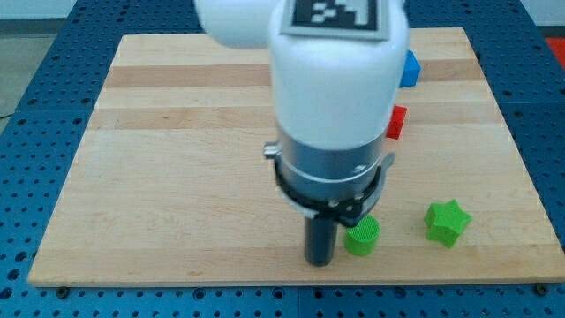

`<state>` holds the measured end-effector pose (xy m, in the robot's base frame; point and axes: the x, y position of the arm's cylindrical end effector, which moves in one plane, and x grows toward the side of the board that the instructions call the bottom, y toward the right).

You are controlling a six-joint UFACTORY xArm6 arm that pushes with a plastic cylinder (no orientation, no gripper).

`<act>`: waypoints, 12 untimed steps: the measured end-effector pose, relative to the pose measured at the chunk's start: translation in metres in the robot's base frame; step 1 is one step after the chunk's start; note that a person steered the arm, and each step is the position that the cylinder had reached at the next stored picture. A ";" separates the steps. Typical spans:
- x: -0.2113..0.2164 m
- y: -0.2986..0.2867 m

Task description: Place yellow heart to the top of green star

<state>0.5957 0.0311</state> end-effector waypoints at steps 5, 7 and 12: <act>-0.008 -0.032; -0.117 -0.162; -0.252 0.058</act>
<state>0.3436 0.0887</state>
